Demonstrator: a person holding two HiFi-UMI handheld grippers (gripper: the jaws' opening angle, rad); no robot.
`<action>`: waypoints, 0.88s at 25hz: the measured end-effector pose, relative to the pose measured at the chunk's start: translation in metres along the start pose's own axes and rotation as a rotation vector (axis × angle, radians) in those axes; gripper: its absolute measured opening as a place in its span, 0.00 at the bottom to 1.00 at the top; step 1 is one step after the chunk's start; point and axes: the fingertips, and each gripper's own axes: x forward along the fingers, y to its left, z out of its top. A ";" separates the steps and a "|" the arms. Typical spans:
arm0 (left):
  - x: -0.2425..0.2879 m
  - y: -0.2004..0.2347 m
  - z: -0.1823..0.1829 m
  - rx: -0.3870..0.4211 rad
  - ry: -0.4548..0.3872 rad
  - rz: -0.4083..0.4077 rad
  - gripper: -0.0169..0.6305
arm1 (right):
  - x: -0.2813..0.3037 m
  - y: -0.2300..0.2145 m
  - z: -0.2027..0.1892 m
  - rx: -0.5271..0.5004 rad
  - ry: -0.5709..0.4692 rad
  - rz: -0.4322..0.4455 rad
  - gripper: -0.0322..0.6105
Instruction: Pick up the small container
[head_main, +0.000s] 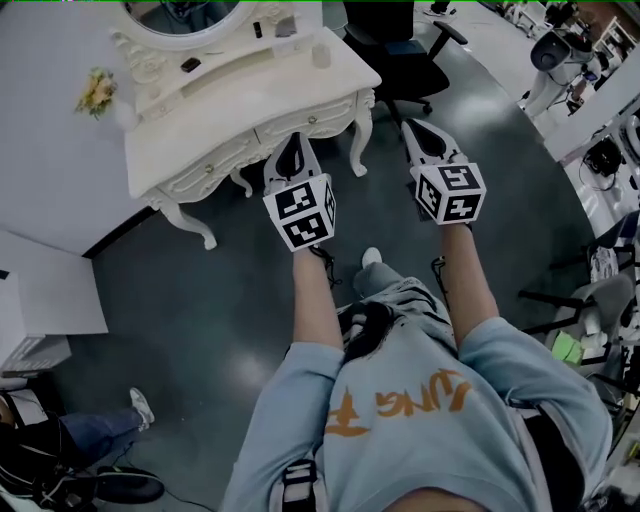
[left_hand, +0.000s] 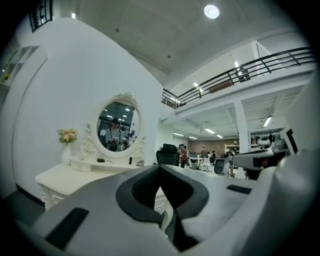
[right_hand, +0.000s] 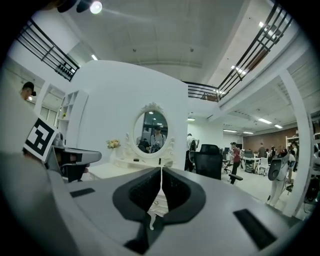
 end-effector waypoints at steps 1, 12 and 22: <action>0.003 0.007 -0.001 -0.007 -0.001 0.014 0.06 | 0.007 0.002 0.000 -0.004 0.000 0.012 0.10; 0.102 0.040 -0.013 -0.008 0.011 0.084 0.06 | 0.116 -0.023 -0.003 0.067 -0.076 0.148 0.10; 0.249 0.037 -0.058 -0.002 0.181 0.079 0.06 | 0.258 -0.079 -0.030 0.163 -0.003 0.271 0.46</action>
